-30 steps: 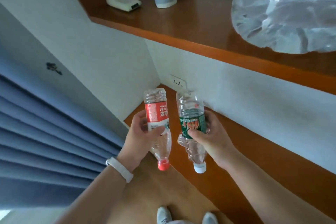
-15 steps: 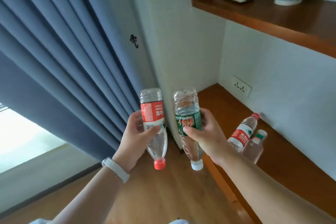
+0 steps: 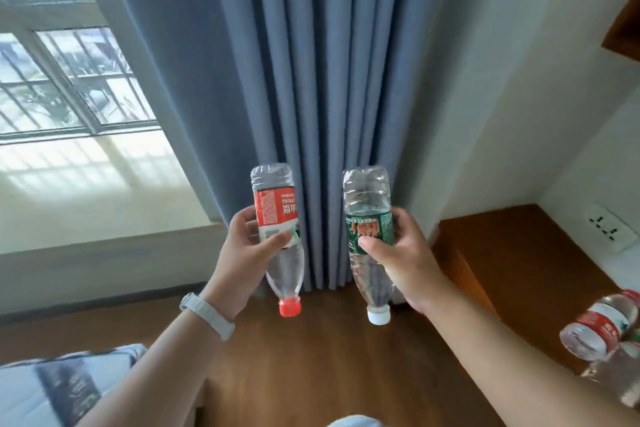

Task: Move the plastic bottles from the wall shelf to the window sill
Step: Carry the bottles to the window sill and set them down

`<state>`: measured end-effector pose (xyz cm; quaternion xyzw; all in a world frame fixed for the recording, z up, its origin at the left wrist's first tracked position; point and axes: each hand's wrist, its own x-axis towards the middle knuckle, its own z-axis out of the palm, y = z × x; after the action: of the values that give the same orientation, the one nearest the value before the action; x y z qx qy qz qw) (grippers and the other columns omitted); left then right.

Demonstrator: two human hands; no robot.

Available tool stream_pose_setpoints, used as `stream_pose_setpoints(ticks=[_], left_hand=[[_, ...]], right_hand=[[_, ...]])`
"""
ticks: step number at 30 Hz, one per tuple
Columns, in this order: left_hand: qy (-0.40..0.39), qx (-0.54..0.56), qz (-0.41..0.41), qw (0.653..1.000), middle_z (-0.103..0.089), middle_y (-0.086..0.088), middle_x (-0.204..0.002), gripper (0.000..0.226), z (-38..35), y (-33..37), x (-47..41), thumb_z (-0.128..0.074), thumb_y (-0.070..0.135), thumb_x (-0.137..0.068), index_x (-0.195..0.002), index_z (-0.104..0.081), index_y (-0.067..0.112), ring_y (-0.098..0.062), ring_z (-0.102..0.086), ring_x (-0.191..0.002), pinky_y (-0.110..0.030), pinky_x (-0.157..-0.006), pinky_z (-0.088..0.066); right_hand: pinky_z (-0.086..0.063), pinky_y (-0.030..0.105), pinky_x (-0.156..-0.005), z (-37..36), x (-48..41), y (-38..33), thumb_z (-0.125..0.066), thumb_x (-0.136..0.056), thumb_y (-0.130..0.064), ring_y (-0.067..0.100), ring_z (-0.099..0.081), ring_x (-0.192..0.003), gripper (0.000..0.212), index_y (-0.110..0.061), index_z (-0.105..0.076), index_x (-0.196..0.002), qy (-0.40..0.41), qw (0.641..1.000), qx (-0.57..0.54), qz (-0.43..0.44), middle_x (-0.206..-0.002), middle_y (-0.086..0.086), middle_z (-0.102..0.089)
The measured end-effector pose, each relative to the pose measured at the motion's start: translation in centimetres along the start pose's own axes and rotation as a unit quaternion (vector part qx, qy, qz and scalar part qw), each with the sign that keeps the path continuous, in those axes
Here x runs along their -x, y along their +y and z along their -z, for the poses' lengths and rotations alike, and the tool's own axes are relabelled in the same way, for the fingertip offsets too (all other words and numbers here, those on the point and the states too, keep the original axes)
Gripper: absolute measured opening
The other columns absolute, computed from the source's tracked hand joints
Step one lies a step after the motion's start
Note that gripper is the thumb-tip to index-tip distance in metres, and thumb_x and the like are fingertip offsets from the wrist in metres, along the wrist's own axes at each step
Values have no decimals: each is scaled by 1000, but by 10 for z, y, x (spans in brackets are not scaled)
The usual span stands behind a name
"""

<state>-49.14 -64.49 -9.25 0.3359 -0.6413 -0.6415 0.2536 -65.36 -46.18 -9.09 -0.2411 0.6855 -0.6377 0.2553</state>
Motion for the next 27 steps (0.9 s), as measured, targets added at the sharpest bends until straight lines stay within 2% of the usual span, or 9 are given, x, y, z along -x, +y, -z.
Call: stream_pose_setpoints(ticks=[3,8,12,15,19,22,27], left_hand=[[37,19,4,999,-70,-5,-113,53,56,-4,0,-80,10,-83,-126,-52,22,-20,-71,-102,-31,-81,-60],[109,40,-3,993,-69,-5,-117,67,142,-2,1,-87,22,-76,-132,-50,23,-19,-71,-103,-38,-87,-58],[164,38,-9,986,-66,-1,-118,60,191,2,5,-80,16,-84,-133,-47,25,-13,-70,-101,-23,-76,-56],[196,31,-12,980,-64,-2,-120,63,220,3,8,-82,18,-83,-134,-47,25,-14,-68,-106,-30,-84,-55],[238,17,-4,971,-65,1,-120,66,250,-2,9,-86,31,-75,-129,-48,33,-15,-66,-110,-39,-92,-56],[269,12,10,963,-66,1,-120,72,267,-7,4,-84,37,-69,-131,-48,32,-17,-67,-111,-46,-95,-56],[319,15,16,947,-65,-2,-120,61,289,-9,-21,-83,36,-68,-120,-50,39,-20,-67,-111,-45,-93,-56]], right_hand=[[-55,59,-88,-55,-12,-7,-79,-60,-38,34,-69,-96,54,-25,-59,-109,-20,1000,5,8,-103,11,-70],[-55,58,-90,-129,-32,-23,-77,-61,-35,29,-70,-94,53,-27,-60,-110,-89,996,16,15,-98,3,-74],[-55,55,-91,-181,-47,-31,-76,-66,-28,20,-69,-89,46,-29,-59,-109,-137,990,24,23,-96,2,-73],[-55,55,-91,-217,-56,-34,-73,-68,-20,19,-68,-88,45,-24,-58,-110,-175,984,13,13,-98,7,-71],[-55,56,-90,-257,-71,-32,-73,-67,-21,21,-68,-91,47,-24,-57,-111,-221,975,13,4,-102,8,-70],[-55,56,-89,-283,-89,-30,-76,-64,-27,24,-69,-96,49,-30,-57,-109,-253,967,25,7,-100,4,-71],[-57,49,-89,-328,-135,-35,-77,-55,-39,28,-69,-102,62,-30,-57,-113,-299,954,3,10,-106,7,-71]])
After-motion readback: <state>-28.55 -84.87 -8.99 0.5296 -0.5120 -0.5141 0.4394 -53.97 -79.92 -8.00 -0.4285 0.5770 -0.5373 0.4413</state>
